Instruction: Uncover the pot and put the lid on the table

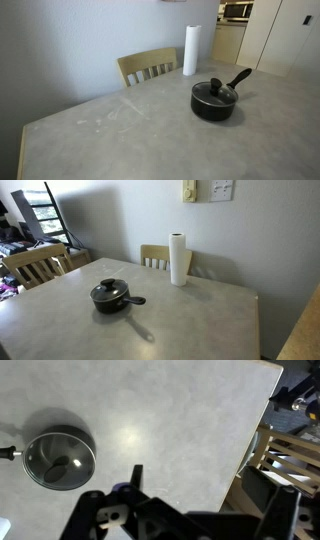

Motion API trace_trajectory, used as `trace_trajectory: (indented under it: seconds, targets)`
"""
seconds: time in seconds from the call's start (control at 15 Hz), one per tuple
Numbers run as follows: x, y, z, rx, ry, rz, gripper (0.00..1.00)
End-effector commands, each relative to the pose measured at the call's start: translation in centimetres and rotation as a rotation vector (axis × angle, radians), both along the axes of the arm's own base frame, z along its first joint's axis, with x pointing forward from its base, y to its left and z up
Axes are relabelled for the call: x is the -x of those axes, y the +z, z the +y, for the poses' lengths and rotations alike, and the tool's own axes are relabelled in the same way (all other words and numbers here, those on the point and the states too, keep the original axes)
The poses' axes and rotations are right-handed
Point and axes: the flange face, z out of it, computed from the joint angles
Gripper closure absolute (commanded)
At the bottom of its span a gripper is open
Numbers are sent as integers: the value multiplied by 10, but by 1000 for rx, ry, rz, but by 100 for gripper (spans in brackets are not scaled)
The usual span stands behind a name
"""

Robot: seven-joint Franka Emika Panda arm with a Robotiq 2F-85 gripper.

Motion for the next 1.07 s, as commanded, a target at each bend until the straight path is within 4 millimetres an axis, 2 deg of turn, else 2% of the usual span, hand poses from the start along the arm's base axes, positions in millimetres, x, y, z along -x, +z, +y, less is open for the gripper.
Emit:
trace_trajectory:
  seconds: [0.0,0.2,0.4,0.6,1.0]
  targets:
    - [0,1,0,0,0,1,0]
    - [-1,0,-2,-4,11,-2,0]
    - [-13,-6,-11,-8,-12,8,0]
    - [-37,-18,-34,-4,-65,13,0]
    - [-107,-55,-93,31,-162,50,0]
